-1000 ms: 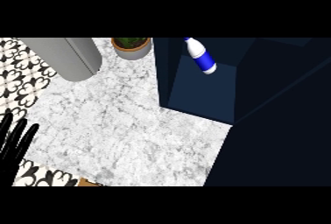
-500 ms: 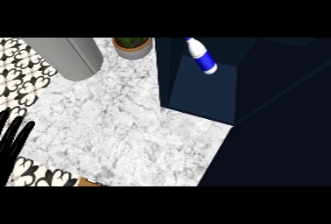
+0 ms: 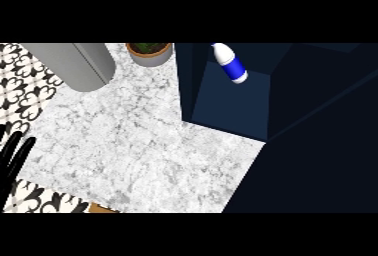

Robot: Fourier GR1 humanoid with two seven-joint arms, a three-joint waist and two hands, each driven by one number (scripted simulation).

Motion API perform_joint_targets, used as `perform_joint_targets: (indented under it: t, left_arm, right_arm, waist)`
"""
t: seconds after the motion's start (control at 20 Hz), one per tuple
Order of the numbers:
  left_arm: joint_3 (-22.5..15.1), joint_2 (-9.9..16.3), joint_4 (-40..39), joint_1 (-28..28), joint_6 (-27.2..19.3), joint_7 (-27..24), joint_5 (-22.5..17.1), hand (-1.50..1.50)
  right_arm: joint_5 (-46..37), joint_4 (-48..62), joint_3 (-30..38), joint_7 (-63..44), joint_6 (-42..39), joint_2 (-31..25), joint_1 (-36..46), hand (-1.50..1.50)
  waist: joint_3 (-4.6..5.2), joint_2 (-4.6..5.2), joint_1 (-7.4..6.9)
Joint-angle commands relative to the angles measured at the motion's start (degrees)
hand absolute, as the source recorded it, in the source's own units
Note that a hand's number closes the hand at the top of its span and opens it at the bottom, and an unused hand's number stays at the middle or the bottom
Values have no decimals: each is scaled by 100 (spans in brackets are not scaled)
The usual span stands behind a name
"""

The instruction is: Pick up the bottled water, place it into the cabinet and close the cabinet

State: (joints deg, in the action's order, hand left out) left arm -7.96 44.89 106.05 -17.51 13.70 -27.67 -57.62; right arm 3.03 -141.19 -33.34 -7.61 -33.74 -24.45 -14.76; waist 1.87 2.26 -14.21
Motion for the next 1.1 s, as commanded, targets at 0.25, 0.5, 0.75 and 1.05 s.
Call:
perform_joint_targets:
  t: [0.25,0.5,0.75,1.05]
  left_arm:
    - [97,67,-23,152,114,12,-46,-150]
    - [120,69,-84,163,147,18,-68,-150]
    - [193,121,-120,149,200,32,-110,-150]
    - [266,140,-285,101,281,41,-193,-150]
  right_arm:
    - [876,560,-757,-329,28,484,120,150]
    - [1084,774,-415,-367,157,612,240,150]
    - [964,1053,-18,-752,417,851,903,150]
    - [873,1691,217,-1444,448,1063,2040,150]
  waist:
    - [-37,199,-179]
    - [-38,209,-141]
    - [-44,111,-98]
    - [-51,42,-14]
